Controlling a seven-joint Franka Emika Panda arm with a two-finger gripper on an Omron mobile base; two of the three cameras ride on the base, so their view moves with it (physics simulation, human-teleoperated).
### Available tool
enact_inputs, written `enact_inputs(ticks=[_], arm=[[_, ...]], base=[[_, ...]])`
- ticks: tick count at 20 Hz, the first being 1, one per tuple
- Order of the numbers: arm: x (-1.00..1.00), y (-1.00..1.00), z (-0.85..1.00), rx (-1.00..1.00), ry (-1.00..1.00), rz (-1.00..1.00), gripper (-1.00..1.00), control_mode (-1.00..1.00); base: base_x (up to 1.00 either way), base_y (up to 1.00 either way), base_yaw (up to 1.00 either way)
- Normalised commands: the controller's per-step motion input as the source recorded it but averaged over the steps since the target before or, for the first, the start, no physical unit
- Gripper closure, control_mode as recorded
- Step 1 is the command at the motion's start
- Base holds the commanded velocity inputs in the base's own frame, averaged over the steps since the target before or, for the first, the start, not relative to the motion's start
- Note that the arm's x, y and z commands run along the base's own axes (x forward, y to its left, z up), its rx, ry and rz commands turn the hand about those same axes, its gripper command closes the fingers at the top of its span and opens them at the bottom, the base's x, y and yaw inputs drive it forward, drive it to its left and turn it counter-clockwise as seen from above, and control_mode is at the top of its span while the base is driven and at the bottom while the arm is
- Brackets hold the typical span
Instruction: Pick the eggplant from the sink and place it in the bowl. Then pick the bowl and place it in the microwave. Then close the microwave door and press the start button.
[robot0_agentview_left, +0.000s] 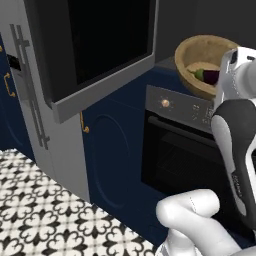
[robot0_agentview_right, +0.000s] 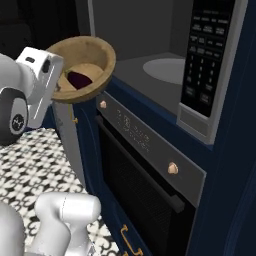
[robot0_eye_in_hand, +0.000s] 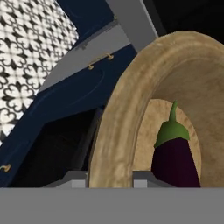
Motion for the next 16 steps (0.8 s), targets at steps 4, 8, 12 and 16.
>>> enact_inputs(ticks=[4,8,12,16], arm=[[1.0,-0.42,0.0,0.0,0.01,0.0,1.0,-1.0],[0.84,-0.27,0.02,-0.01,0.0,-0.15,1.0,-1.0],[0.63,-0.18,0.17,-0.02,0.01,-0.17,1.0,-1.0],[0.18,-0.4,0.48,0.0,0.1,-0.07,1.0,-1.0]], base=[[0.0,0.0,0.0],[0.0,0.0,0.0],[0.0,0.0,0.0],[0.0,0.0,0.0]])
